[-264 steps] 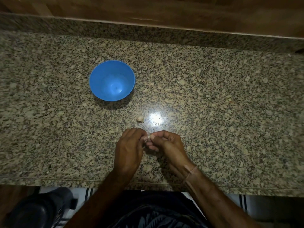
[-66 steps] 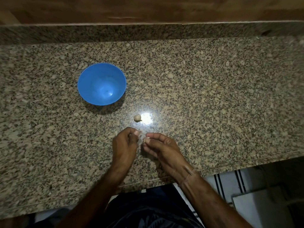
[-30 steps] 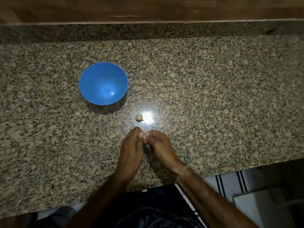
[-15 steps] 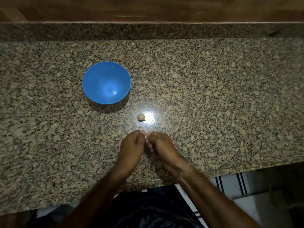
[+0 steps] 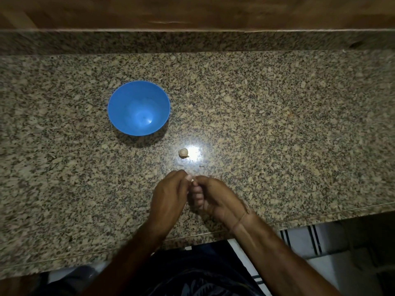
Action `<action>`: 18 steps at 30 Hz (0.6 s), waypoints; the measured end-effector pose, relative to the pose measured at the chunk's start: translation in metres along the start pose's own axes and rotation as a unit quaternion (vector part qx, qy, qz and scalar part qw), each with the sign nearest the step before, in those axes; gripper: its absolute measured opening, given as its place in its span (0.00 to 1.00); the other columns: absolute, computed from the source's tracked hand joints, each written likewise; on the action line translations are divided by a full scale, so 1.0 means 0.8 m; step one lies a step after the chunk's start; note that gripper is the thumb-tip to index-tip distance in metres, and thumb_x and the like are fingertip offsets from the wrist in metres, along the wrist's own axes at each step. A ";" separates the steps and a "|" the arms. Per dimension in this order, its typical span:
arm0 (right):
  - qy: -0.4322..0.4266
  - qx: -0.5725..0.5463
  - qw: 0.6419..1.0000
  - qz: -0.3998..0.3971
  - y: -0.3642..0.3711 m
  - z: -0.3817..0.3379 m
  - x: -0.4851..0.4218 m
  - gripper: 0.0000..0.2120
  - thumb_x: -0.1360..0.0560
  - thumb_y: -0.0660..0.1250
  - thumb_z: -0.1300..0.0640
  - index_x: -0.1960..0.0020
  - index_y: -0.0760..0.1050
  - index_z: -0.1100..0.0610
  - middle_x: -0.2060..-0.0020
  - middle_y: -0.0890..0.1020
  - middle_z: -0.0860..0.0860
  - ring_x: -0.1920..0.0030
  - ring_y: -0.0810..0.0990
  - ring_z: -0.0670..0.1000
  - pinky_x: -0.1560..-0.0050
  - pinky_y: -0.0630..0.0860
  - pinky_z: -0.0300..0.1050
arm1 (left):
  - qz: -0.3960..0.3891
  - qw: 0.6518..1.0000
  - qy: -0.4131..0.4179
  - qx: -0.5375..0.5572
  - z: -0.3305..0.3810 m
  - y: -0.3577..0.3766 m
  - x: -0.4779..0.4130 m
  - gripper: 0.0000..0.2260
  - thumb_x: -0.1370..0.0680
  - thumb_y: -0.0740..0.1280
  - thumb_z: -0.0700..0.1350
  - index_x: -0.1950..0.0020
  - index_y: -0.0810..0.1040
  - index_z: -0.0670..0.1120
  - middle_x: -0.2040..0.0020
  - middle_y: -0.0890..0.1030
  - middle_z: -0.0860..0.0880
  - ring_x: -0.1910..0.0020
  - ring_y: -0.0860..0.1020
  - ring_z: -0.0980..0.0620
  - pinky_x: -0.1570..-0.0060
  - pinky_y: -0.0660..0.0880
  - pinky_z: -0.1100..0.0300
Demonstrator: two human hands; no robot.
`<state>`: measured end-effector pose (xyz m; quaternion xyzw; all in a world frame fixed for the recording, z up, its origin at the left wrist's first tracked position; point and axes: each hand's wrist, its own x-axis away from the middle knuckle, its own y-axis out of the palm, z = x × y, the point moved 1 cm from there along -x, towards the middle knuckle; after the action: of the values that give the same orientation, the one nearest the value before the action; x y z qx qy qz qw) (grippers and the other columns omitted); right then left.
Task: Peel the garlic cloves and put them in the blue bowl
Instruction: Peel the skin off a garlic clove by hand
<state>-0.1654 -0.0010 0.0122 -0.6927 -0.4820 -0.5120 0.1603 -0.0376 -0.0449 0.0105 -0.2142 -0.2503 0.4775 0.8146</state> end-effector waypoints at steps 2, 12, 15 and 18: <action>-0.054 0.029 0.998 0.018 0.002 0.001 0.004 0.17 0.15 0.62 0.57 0.63 0.73 0.55 0.73 0.72 0.48 0.73 0.67 0.46 0.71 0.65 0.39 | 0.003 0.998 -0.018 0.054 -0.004 0.003 -0.001 0.15 0.14 0.62 0.49 0.59 0.75 0.48 0.66 0.78 0.50 0.66 0.76 0.49 0.66 0.71 0.55; -0.406 0.269 0.867 0.108 -0.009 -0.003 0.022 0.03 0.21 0.73 0.65 0.54 0.83 0.59 0.63 0.87 0.47 0.60 0.85 0.43 0.56 0.78 0.34 | -0.012 0.986 -0.124 0.114 0.012 -0.005 -0.005 0.19 0.14 0.62 0.53 0.63 0.80 0.49 0.68 0.81 0.53 0.68 0.78 0.57 0.66 0.70 0.59; -0.392 0.236 0.881 0.117 -0.011 -0.002 0.019 0.05 0.22 0.74 0.64 0.56 0.83 0.59 0.63 0.87 0.49 0.60 0.86 0.46 0.55 0.80 0.40 | 0.008 0.993 -0.073 0.088 0.011 -0.004 -0.004 0.18 0.14 0.61 0.52 0.61 0.79 0.49 0.68 0.80 0.52 0.67 0.78 0.56 0.65 0.71 0.57; -0.380 0.223 0.891 0.112 -0.011 -0.002 0.018 0.05 0.21 0.73 0.63 0.55 0.82 0.59 0.63 0.87 0.51 0.59 0.87 0.51 0.54 0.84 0.49 | 0.012 0.999 -0.023 0.046 0.009 -0.004 -0.003 0.18 0.14 0.60 0.51 0.62 0.76 0.49 0.69 0.77 0.50 0.69 0.76 0.53 0.67 0.67 0.58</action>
<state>-0.1732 0.0092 0.0232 -0.8297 -0.5268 -0.0674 0.1718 -0.0409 -0.0474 0.0172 -0.1685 -0.2441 0.5028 0.8119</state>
